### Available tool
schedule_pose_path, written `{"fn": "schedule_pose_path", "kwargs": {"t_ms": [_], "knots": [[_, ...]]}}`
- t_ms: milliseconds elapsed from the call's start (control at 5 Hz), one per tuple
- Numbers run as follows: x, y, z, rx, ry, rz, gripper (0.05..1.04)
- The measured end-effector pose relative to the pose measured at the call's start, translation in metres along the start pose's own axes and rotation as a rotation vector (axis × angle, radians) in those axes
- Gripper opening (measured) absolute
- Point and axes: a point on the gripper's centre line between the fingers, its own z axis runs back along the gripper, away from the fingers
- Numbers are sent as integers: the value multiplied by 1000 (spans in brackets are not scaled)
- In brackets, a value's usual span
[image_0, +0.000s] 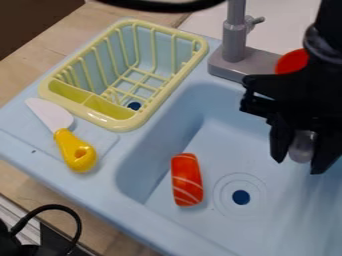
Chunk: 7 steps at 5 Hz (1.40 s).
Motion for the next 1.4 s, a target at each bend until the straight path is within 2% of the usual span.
{"fn": "schedule_pose_path", "kwargs": {"t_ms": [200, 400, 600, 800, 1200, 1400], "knots": [[-17, 7, 12, -12, -7, 15, 354], [-32, 11, 23, -21, -38, 17, 354], [-43, 25, 28, -20, -37, 67, 354], [-49, 50, 27, -8, -16, 156, 354], [-31, 104, 29, -2, -27, 339, 354], [-22, 128, 26, 37, -20, 378, 354]]}}
